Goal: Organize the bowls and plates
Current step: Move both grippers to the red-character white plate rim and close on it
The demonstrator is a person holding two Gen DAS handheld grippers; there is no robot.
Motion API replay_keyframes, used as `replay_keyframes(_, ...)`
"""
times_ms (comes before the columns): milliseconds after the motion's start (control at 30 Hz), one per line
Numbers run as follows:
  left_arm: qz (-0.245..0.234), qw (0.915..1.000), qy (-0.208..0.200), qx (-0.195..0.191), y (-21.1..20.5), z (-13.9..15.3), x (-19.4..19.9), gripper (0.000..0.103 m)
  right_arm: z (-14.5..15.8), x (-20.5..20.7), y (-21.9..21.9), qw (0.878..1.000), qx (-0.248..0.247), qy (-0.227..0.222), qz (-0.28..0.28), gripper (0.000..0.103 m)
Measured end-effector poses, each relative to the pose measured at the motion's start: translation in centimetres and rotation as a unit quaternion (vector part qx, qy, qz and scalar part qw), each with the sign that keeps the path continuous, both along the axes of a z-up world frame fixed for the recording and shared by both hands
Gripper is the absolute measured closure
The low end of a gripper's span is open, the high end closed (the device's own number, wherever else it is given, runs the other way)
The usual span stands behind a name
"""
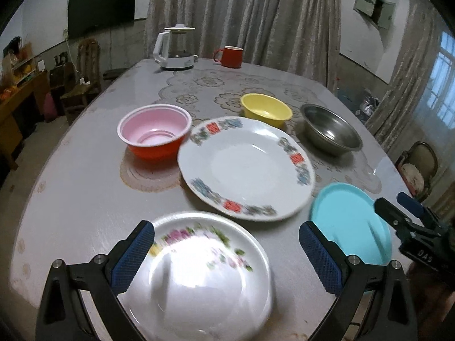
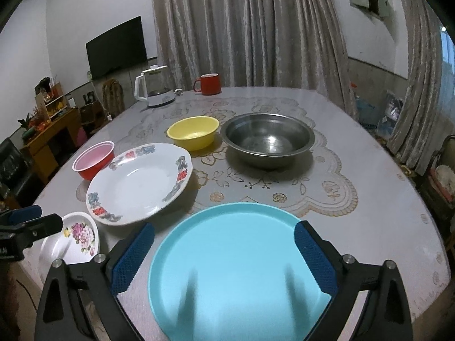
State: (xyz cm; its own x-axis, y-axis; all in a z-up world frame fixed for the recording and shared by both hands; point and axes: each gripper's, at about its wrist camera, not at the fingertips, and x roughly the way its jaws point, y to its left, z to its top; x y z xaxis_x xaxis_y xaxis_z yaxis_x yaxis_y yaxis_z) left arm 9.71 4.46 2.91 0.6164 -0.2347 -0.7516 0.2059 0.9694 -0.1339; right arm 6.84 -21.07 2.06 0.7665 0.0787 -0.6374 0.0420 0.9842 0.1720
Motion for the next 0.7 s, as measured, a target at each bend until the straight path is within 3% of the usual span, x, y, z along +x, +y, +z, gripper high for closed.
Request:
replay_keyframes(433,-0.006,0.9997,0.024,0.004,1.7,-1.8,7.0,0.001,-1.1,6.1,1.5,0.997,-0.031,0.046,0.045,0.013)
replay_keyframes(700,-0.009,0.9989,0.042,0.019,1.5,-3.1,9.3,0.009,-2.7,9.6,3.1,0.994,-0.040,0.080,0.056,0.013)
